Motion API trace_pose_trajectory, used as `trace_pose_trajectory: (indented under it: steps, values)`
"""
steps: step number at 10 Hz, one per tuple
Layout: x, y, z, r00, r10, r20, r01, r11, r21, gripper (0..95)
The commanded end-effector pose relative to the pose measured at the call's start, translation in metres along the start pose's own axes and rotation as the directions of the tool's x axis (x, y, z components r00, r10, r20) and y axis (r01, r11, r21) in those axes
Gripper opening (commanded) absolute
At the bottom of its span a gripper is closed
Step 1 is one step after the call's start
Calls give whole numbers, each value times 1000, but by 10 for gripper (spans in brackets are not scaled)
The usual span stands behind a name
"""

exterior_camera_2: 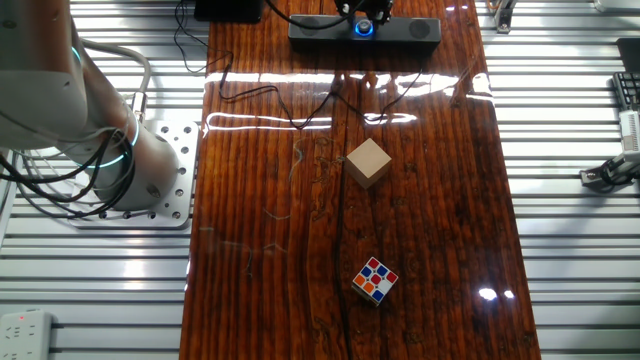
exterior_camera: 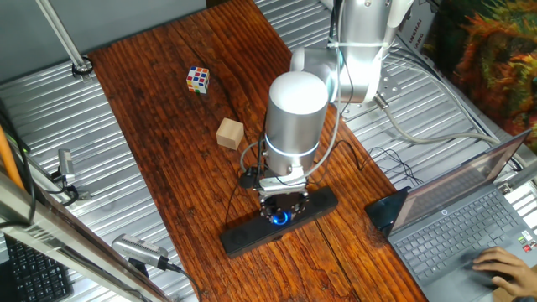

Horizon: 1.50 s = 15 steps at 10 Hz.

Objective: Turn the knob to increase the volume of the speaker

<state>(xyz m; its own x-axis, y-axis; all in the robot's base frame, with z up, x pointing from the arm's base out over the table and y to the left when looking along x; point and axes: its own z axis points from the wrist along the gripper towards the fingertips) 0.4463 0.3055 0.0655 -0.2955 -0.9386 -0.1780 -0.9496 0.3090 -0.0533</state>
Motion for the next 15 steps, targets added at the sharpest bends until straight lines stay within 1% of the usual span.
trace_pose_trajectory:
  steps: [1, 3, 4, 5, 6, 7, 8, 11, 12, 13, 15]
  values:
    - [0, 0, 1, 1000, 3, 1, -3, 1000, 2, 190]
    - [0, 0, 1, 1000, 3, 0, -3, 1000, 2, 190]
    - [0, 0, 1, 1000, 8, 1, -8, 1000, -8, 0]
    - [0, 0, 1, 1000, 9, 10, -9, 1000, 2, 0]
    - [0, 0, 1, 1000, 10, 13, -10, 1000, 5, 0]
    - [0, 0, 1, 1000, 10, 9, -11, 1000, 20, 0]
    - [0, 0, 1, 1000, 11, 5, -11, 1000, 23, 0]
    - [0, 0, 1, 1000, 16, -2, -16, 1000, 26, 0]
    - [0, 0, 1, 999, 32, -5, -32, 999, 29, 0]
    - [0, 0, 1, 999, 48, -2, -48, 999, 19, 0]
    - [0, 0, 1, 997, 80, -17, -80, 997, 22, 0]
